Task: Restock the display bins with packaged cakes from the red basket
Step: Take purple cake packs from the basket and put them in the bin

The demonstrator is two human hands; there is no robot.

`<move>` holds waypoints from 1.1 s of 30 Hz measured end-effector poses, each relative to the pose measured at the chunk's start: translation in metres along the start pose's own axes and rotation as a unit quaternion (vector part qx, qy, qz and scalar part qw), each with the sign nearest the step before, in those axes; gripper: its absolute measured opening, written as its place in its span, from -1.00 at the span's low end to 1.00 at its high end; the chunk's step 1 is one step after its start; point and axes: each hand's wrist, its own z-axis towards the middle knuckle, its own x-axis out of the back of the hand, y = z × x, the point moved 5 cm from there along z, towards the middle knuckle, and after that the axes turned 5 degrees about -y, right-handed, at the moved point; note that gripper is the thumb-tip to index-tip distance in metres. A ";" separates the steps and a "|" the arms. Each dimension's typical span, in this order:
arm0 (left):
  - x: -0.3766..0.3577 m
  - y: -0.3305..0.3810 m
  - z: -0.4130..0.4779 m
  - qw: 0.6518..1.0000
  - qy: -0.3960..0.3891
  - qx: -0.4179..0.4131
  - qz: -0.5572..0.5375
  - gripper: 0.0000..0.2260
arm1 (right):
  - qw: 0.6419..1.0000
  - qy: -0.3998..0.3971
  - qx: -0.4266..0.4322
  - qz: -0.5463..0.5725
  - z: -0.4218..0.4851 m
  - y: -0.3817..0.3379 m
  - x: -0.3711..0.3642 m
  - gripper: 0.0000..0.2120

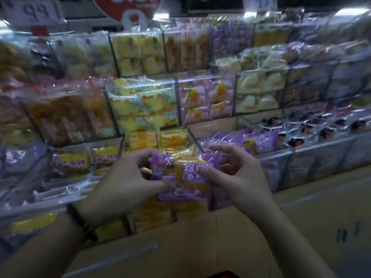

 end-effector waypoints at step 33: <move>-0.073 -0.015 0.287 0.931 0.150 0.141 0.301 -0.75 | 0.896 0.244 0.160 -0.335 0.032 0.070 0.041 -0.84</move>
